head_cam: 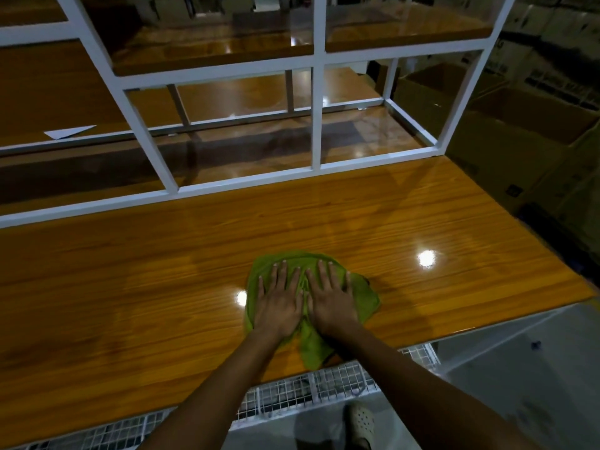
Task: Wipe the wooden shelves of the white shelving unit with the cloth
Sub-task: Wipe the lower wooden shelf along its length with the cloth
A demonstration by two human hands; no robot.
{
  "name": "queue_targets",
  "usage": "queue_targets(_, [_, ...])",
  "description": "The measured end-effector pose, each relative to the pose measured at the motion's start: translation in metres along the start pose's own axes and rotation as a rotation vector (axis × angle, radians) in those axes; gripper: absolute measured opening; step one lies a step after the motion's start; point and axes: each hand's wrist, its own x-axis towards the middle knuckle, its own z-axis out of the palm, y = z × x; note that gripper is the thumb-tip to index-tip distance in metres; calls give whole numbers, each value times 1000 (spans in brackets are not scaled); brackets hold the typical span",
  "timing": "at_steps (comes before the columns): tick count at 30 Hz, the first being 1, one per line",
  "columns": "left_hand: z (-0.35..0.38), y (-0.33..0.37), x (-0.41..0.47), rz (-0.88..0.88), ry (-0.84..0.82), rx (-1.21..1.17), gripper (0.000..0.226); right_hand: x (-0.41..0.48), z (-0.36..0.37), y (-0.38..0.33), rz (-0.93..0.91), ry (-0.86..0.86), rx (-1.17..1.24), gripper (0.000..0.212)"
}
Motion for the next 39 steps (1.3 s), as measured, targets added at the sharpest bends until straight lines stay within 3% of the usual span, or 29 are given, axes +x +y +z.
queue_targets(3, [13, -5, -20, 1, 84, 41, 67, -9, 7, 16, -161, 41, -39, 68])
queue_targets(7, [9, 5, -12, -16, -9, 63, 75, -9, 3, 46, -294, 66, -58, 60])
queue_targets(14, [3, 39, 55, 53, -48, 24, 73, 23, -16, 97, -174, 13, -62, 68])
queue_targets(20, [-4, 40, 102, 49, -53, 49, 65, 66, -25, 87, -17, -61, -67, 82])
queue_targets(24, [-9, 30, 105, 21, -54, 30, 60, 81, -23, 64, 35, -103, -96, 62])
queue_targets(30, [-8, -3, 64, -4, -39, 51, 67, 56, -17, 42, -134, -74, -83, 78])
queue_targets(33, [-3, -1, 55, -2, -40, 67, 76, 42, -17, 57, -210, -44, -57, 70])
queue_targets(36, [-3, 19, 67, 47, -53, 41, 72, 37, -20, 77, -208, -17, -33, 86])
queue_targets(39, [-4, 40, 88, 95, -54, 41, 70, 42, -29, 94, -148, -10, -51, 80])
